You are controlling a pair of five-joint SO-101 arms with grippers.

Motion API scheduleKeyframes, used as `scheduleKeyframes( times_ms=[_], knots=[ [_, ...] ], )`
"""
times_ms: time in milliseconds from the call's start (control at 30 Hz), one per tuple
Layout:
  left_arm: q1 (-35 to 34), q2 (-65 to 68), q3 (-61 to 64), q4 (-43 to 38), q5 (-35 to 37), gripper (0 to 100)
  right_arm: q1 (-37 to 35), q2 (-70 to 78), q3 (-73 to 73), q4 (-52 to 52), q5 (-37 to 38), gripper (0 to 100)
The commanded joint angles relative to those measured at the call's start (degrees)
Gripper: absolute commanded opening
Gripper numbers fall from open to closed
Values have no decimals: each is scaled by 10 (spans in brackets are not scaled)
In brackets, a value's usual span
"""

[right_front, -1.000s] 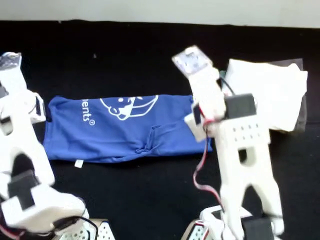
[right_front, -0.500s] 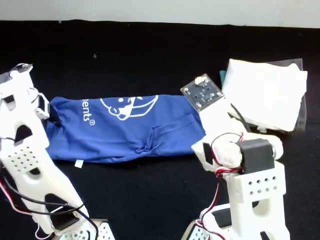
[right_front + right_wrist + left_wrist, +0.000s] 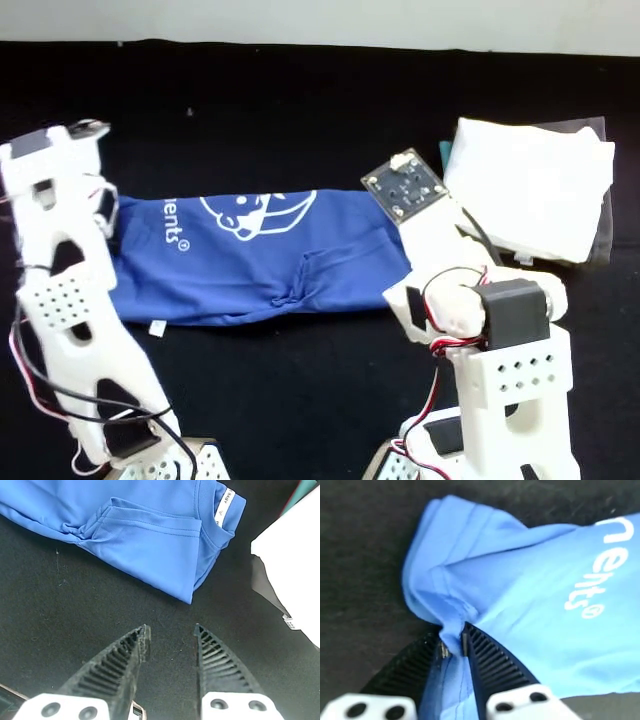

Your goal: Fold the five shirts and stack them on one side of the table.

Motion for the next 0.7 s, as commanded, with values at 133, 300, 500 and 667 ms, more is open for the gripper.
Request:
scheduleKeyframes(
  times_ms=[133, 300, 500, 667],
  knots=[
    [-153, 7, -118, 5, -62, 9, 7, -76, 27, 6, 7, 139],
    [-189, 6, -178, 8, -54, 9, 7, -111, 140, -18, 7, 139],
    [-149, -87, -97, 15, -29, 9, 22, -152, 273, -100, 8, 139],
    [-57, -326, 148, 15, -29, 9, 87, -160, 379, -185, 23, 139]
  ],
)
